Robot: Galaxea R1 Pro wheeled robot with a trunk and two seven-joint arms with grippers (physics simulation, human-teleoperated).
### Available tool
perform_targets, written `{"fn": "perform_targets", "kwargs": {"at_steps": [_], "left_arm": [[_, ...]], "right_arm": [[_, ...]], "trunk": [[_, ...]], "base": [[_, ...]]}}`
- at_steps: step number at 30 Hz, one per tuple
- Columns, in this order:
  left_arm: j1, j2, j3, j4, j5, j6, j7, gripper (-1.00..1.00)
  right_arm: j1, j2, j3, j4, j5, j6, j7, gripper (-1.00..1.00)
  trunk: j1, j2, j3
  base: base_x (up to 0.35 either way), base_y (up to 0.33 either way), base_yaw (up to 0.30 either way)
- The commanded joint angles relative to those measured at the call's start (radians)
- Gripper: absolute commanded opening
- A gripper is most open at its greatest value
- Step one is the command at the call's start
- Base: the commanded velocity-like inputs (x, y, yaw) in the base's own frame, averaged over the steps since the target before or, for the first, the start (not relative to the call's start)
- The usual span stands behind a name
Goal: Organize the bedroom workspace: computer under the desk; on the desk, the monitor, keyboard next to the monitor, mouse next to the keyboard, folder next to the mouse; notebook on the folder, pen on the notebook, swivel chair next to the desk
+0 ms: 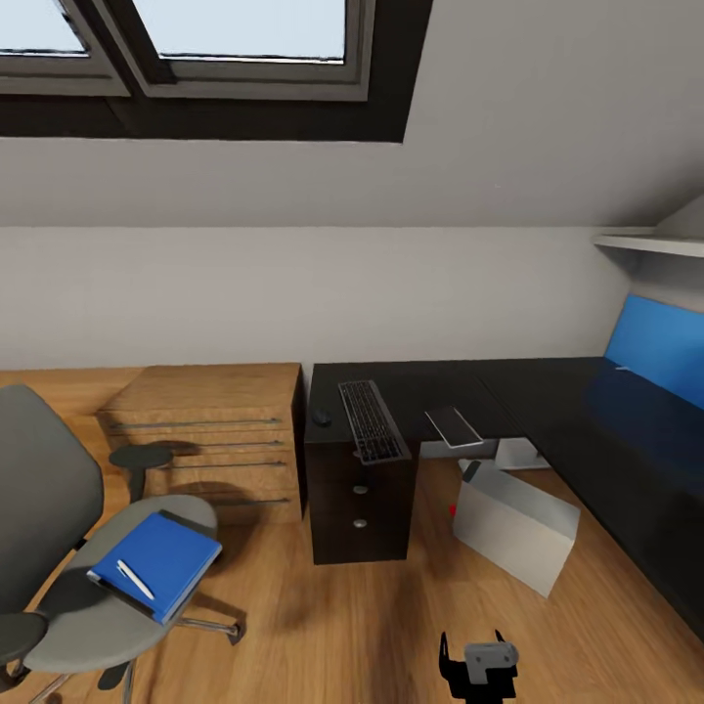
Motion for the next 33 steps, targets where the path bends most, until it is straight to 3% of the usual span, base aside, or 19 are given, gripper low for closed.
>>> {"fn": "perform_targets", "kwargs": {"at_steps": [1, 6, 10, 12, 17, 18, 22, 23, 24, 26, 27, 29, 30, 31, 33], "left_arm": [[-0.001, 0.000, -0.010, 0.000, 0.001, -0.003, 0.009, 1.00], [-0.001, -0.023, -0.021, -0.018, 0.000, -0.003, 0.024, 1.00], [-0.001, -0.032, -0.026, -0.160, 0.001, 0.021, 0.094, 1.00], [-0.001, -0.034, -0.027, -0.255, -0.002, 0.084, 0.156, 1.00], [-0.001, -0.033, -0.026, -0.534, -0.016, 0.348, 0.264, 1.00], [-0.001, -0.032, -0.024, -0.717, -0.018, 0.488, 0.305, 1.00], [-0.001, -0.032, -0.023, -0.872, -0.019, 0.588, 0.325, 1.00], [-0.001, -0.032, -0.023, -0.930, -0.019, 0.623, 0.329, 1.00], [-0.001, -0.032, -0.023, -0.958, -0.019, 0.641, 0.330, 1.00], [-0.001, -0.032, -0.020, -1.056, -0.017, 0.706, 0.331, 1.00], [-0.001, -0.032, -0.017, -1.074, -0.015, 0.723, 0.331, 1.00], [-0.001, -0.033, 0.008, -1.122, 0.001, 0.782, 0.330, 1.00], [-0.001, -0.033, 0.016, -1.129, 0.007, 0.792, 0.329, 1.00], [-0.001, -0.036, 0.030, -1.138, 0.022, 0.811, 0.329, 1.00], [-0.001, -0.036, 0.035, -1.135, 0.030, 0.821, 0.328, 1.00]], "right_arm": [[-0.001, 0.002, 0.009, 0.000, -0.007, -0.003, -0.004, 1.00], [-0.001, 0.005, 0.015, -0.004, 0.001, -0.004, -0.006, 1.00], [-0.006, -0.013, 0.010, -0.080, -0.003, 0.002, -0.007, 1.00], [-0.007, -0.039, 0.001, -0.188, -0.027, 0.012, -0.006, 1.00], [-0.008, -0.077, -0.031, -0.463, -0.146, 0.093, 0.003, 1.00], [-0.008, -0.100, -0.051, -0.637, -0.242, 0.180, 0.034, 1.00], [-0.008, -0.115, -0.098, -0.788, -0.363, 0.290, 0.101, 1.00], [-0.008, -0.118, -0.129, -0.843, -0.416, 0.349, 0.140, 1.00], [-0.009, -0.120, -0.147, -0.869, -0.444, 0.382, 0.162, 1.00], [-0.013, -0.129, -0.249, -0.943, -0.557, 0.552, 0.268, 1.00], [-0.016, -0.132, -0.281, -0.954, -0.587, 0.604, 0.300, 1.00], [-0.035, -0.139, -0.435, -0.966, -0.722, 0.821, 0.442, 1.00], [-0.039, -0.140, -0.476, -0.959, -0.755, 0.869, 0.479, 1.00], [-0.046, -0.143, -0.582, -0.930, -0.830, 0.976, 0.583, 1.00], [-0.049, -0.149, -0.655, -0.901, -0.871, 1.035, 0.673, 1.00]], "trunk": [[0.004, -0.008, -0.004], [0.023, -0.043, -0.020], [0.038, -0.071, -0.033], [0.046, -0.085, -0.039], [0.065, -0.120, -0.054], [0.069, -0.127, -0.058], [0.084, -0.155, -0.070], [0.088, -0.162, -0.073], [0.092, -0.169, -0.076], [0.100, -0.183, -0.083], [0.104, -0.190, -0.086], [0.111, -0.204, -0.092], [0.115, -0.211, -0.095], [0.119, -0.218, -0.098], [0.127, -0.232, -0.105]], "base": [[0.000, 0.000, 0.000], [0.000, 0.000, 0.000], [0.000, 0.000, 0.000], [0.000, 0.000, 0.000], [0.000, 0.000, 0.000], [0.000, 0.000, 0.000], [0.000, 0.000, 0.000], [0.000, 0.000, 0.000], [0.000, 0.000, 0.000], [0.000, 0.000, 0.000], [0.000, 0.000, 0.000], [0.000, 0.000, 0.000], [0.000, 0.000, 0.000], [0.000, 0.000, 0.000], [0.000, 0.000, 0.000]]}}
